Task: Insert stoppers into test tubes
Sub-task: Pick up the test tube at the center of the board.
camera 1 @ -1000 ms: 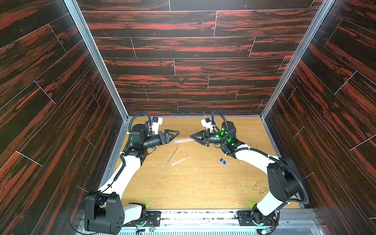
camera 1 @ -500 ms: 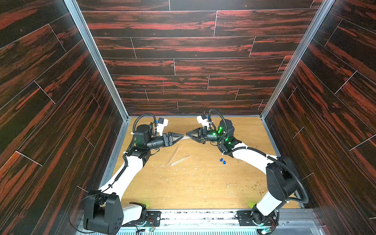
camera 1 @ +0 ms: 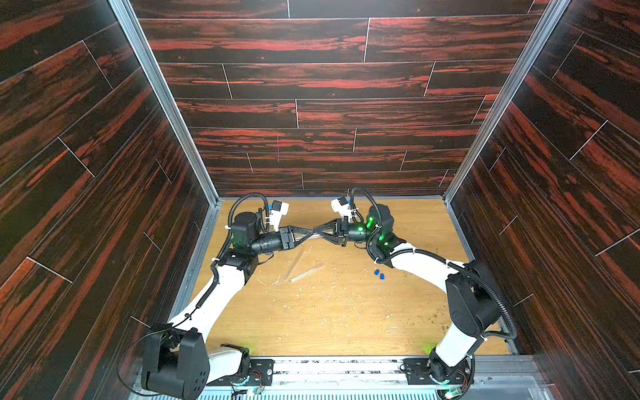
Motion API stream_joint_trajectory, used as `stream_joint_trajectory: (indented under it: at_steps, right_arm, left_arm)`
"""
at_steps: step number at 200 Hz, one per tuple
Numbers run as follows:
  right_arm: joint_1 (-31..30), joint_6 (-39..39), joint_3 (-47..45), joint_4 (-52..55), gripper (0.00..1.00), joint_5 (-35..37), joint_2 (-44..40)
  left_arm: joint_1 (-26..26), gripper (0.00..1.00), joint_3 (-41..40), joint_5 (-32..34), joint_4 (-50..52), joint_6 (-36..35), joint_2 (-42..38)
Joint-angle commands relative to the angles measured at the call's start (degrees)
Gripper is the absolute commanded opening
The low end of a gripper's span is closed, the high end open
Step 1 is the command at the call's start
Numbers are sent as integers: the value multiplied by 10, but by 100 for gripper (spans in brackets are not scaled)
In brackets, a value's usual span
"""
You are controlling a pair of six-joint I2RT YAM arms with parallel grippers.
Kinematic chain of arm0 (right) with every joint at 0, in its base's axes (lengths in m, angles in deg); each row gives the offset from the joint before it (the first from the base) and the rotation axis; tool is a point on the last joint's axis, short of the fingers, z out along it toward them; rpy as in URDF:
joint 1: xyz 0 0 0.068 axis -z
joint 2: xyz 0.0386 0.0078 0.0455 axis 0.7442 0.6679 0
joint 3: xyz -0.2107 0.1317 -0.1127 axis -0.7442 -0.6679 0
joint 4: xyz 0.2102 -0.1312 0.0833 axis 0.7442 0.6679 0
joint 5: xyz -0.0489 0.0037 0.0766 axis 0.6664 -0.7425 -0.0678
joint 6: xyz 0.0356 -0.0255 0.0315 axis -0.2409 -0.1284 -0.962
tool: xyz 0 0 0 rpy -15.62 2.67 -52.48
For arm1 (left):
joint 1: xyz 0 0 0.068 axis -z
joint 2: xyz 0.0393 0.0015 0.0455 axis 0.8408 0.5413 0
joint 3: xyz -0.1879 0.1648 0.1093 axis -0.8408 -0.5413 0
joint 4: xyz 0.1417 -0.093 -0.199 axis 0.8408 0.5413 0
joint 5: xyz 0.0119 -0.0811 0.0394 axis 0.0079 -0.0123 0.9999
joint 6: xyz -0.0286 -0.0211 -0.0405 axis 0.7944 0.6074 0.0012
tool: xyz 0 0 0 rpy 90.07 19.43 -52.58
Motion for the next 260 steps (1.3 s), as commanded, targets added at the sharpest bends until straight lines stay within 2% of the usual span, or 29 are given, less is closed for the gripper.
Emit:
stream_joint_trajectory:
  at_steps: [1,22,55,103,152,170,214,236,260]
  right_arm:
    - [-4,-7,18,-11,3,0,19]
    - [-5,-5,22,-10,3,-4,22]
    - [-6,-5,24,-7,3,-3,23]
    - [-5,-4,24,-5,3,-3,22]
    - [-5,3,25,3,4,-2,17]
    - [-3,20,25,25,10,1,9]
    - [12,79,12,97,38,20,-32]
    - [29,116,3,147,46,33,-62]
    - [45,140,-8,182,50,39,-87]
  left_arm:
    - [3,40,-1,-7,-9,3,-11]
    - [5,39,-4,-7,-8,-2,-10]
    - [6,29,-1,-6,1,-7,-10]
    - [6,19,0,-4,9,-13,-11]
    - [3,17,1,1,25,-28,-13]
    - [-1,16,0,3,30,-33,-14]
    - [-19,13,-4,3,32,-33,-22]
    - [-25,13,-6,1,32,-34,-26]
    - [-32,13,-7,0,40,-43,-27]
